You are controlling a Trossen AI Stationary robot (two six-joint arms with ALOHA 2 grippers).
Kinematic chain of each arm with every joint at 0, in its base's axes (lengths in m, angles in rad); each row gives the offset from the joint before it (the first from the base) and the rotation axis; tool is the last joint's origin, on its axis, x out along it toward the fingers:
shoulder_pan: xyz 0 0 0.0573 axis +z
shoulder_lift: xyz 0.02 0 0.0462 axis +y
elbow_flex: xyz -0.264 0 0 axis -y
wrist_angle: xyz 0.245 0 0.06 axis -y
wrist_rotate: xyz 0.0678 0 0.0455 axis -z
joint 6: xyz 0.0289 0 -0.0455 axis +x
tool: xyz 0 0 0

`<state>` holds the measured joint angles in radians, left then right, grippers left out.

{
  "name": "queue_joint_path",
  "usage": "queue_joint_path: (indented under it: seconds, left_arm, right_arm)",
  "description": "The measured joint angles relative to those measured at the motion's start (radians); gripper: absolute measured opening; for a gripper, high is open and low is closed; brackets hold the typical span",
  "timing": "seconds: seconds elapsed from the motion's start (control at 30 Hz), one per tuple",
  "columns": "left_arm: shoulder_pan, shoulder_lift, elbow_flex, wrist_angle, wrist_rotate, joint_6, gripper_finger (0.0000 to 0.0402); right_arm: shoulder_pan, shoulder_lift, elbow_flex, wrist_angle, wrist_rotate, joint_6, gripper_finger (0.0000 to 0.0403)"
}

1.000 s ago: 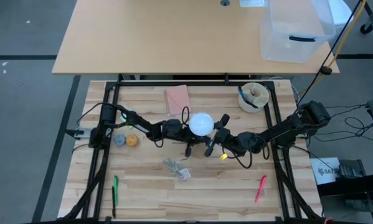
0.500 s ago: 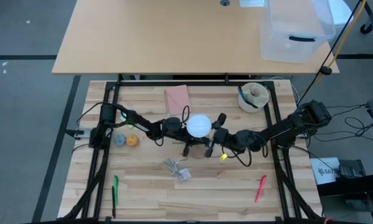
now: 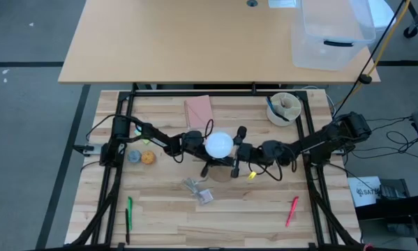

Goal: Screw lightbulb
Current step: Remove the lightbulb from the lamp

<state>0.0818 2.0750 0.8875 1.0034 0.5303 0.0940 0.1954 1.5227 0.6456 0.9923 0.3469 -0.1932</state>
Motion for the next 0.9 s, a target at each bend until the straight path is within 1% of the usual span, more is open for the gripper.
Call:
queue_joint_path:
  seconds: [0.2,0.4,0.6,0.8,0.9]
  left_arm:
    - [0.005,0.000,0.001,-0.015,0.098,-0.005,0.0024]
    - [0.015,0.000,0.003,-0.039,0.149,-0.006,0.0024]
    - [0.023,0.000,0.003,-0.042,0.184,0.001,0.0024]
    - [0.023,-0.001,0.004,-0.066,0.196,0.014,0.0024]
    - [0.029,-0.001,0.004,-0.082,0.232,0.017,0.0024]
  right_arm:
    - [-0.033,0.002,-0.001,-0.019,-0.138,-0.003,0.0175]
    - [-0.060,0.004,-0.002,-0.030,-0.220,0.021,0.0170]
    - [-0.072,0.004,-0.002,-0.029,-0.255,0.058,0.0141]
    - [-0.075,0.004,-0.002,-0.029,-0.286,0.060,0.0146]
    - [-0.085,0.004,-0.001,-0.031,-0.320,0.063,0.0144]
